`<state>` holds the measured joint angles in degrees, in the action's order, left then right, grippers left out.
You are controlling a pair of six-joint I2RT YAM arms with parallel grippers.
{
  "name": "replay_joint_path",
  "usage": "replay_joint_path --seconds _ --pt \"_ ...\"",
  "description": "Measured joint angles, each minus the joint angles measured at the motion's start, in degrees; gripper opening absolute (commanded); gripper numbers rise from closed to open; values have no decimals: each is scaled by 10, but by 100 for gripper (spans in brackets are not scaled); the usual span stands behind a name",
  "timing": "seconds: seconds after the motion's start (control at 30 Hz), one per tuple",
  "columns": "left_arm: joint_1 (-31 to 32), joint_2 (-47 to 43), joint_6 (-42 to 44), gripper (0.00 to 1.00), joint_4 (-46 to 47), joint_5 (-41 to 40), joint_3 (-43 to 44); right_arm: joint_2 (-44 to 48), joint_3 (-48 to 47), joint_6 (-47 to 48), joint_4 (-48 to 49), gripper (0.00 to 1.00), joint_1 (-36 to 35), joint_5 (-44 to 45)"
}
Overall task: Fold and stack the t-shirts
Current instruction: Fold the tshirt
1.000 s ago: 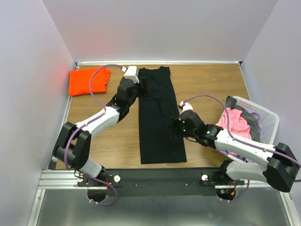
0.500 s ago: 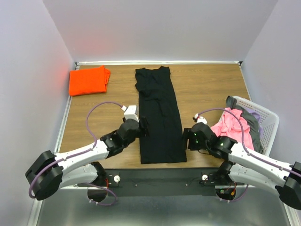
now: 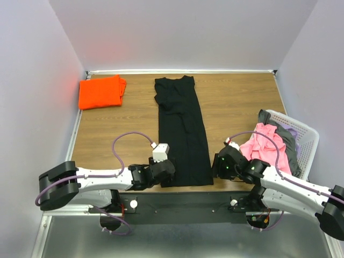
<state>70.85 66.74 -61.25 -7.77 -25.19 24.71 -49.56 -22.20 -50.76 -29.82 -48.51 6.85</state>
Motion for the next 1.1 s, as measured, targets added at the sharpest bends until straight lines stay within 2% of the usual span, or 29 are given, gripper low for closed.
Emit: replay_joint_path --seconds 0.43,0.7,0.97,1.1 --pt "26 -49 -76 77 -50 -10 -12 12 3 -19 -8 58 0 -12" --pt "38 -81 -106 77 -83 -10 -23 1 13 -19 -8 51 0 -30" --pt "43 -78 -117 77 -115 -11 -8 -6 17 -15 2 42 0 -51" --pt "46 -69 -121 77 -122 -11 -6 -17 17 -11 17 41 -2 -66"
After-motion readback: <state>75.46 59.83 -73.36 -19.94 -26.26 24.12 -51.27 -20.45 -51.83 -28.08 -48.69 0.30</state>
